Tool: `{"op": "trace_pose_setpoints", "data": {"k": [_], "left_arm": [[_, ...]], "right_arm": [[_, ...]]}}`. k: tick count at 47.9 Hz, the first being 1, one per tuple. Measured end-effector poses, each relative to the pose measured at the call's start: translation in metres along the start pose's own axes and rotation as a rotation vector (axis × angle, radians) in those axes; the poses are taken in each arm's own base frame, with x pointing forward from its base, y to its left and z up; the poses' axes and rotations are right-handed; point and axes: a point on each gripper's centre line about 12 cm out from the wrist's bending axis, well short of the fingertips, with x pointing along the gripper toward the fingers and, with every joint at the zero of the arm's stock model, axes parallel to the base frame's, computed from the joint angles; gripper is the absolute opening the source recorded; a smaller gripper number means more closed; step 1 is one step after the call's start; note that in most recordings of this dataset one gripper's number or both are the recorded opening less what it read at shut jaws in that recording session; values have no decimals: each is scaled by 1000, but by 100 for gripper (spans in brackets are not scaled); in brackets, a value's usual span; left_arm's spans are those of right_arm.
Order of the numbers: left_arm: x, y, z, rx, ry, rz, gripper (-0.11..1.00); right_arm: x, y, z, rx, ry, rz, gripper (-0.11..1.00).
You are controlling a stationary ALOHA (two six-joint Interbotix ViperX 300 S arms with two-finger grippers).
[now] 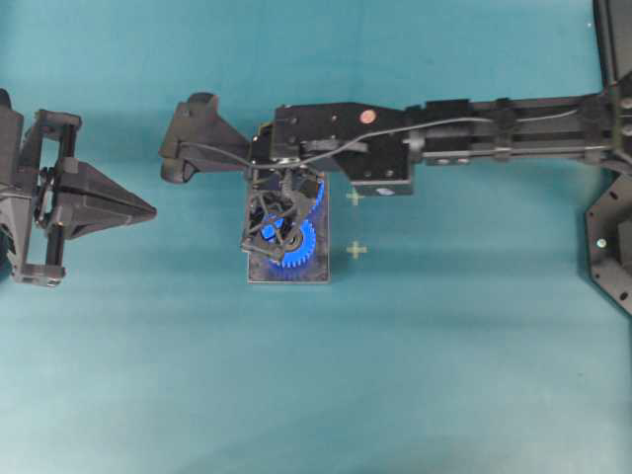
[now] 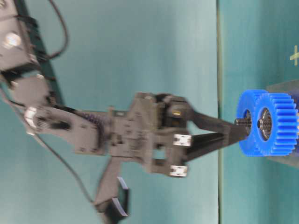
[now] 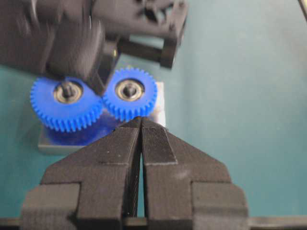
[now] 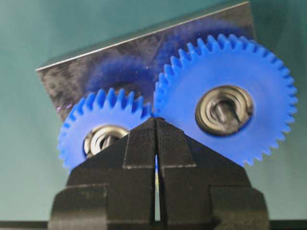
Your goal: Fit the small gear onto the shaft.
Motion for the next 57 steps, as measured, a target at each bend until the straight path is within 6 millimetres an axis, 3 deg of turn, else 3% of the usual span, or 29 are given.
{"op": "trace_pose_setpoints", "data": {"k": [12,22,37,48,57], "left_arm": [[-2,0,-1,0,-3,0,0],[-2,0,0,0,-8,0,0],[-2,0,-2,0,-2,0,0],[-3,0,-2,0,-3,0,0],[-1,1,-5,-1,11,2,0]], "right_arm": [[4,-3,-6,13,21,10,-1],[1,-4,-29,27,71,28,-1],[-23,33,-65,-1,66,113,-1],[-44,9,-70,30,-166,154,-1],[-51,1,-89,-16,-338,174,-1]]}}
